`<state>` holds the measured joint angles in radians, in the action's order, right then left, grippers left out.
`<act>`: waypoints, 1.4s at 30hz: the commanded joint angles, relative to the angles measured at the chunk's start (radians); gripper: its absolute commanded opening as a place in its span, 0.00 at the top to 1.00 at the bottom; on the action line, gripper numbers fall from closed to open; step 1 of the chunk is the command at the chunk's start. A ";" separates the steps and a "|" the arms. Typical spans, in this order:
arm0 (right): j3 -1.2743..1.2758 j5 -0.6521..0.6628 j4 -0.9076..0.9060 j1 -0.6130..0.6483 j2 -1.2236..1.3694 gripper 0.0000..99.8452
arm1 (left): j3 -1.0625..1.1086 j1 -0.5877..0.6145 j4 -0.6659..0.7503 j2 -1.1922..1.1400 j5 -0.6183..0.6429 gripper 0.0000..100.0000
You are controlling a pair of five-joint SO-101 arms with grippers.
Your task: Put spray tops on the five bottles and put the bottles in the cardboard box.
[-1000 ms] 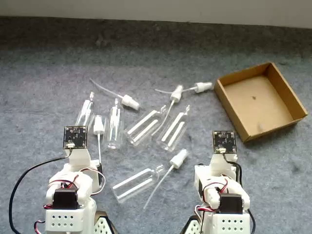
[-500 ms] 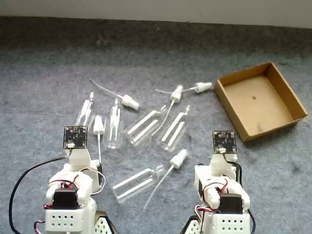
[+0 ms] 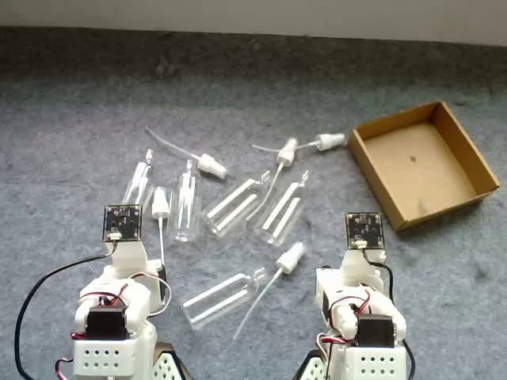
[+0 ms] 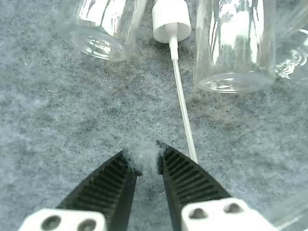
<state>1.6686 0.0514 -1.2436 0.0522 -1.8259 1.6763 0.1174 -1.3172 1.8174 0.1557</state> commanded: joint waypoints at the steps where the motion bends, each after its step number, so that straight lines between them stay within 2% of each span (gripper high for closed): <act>1: 0.147 -0.002 -0.004 0.005 -0.012 0.99 | 0.018 0.015 -0.008 0.008 0.008 0.99; 11: 0.137 0.015 0.001 -0.002 -0.012 1.00 | 0.018 0.015 -0.009 0.008 0.008 0.99; 13: 0.096 0.129 0.047 -0.002 -0.012 1.00 | 0.018 0.015 -0.009 0.008 0.008 0.99; 16: 0.036 0.388 0.065 -0.002 -0.012 0.99 | 0.018 0.016 -0.009 0.008 0.008 0.99; 18: -0.002 0.488 0.065 -0.007 -0.012 0.99 | 0.018 0.016 -0.009 0.008 0.008 0.99; 26: -0.232 0.427 0.211 -0.165 -0.007 0.99 | 0.018 0.016 -0.009 0.008 0.008 0.99; 32: -0.492 0.428 0.105 -0.268 0.027 0.99 | 0.018 0.016 -0.009 0.008 0.008 0.99; 35: -0.625 0.427 0.019 -0.268 0.191 0.95 | 0.018 0.016 -0.009 0.008 0.008 0.99; 39: -0.891 0.413 -0.102 -0.266 0.547 0.87 | 0.018 0.016 -0.009 0.008 0.008 0.99; 42: -1.089 0.313 -0.203 -0.240 0.783 0.87 | 0.018 0.016 -0.009 0.008 0.008 0.99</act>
<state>0.8063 0.4457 -1.3602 -0.2025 -1.2996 1.6763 0.1174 -1.3234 1.8174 0.1557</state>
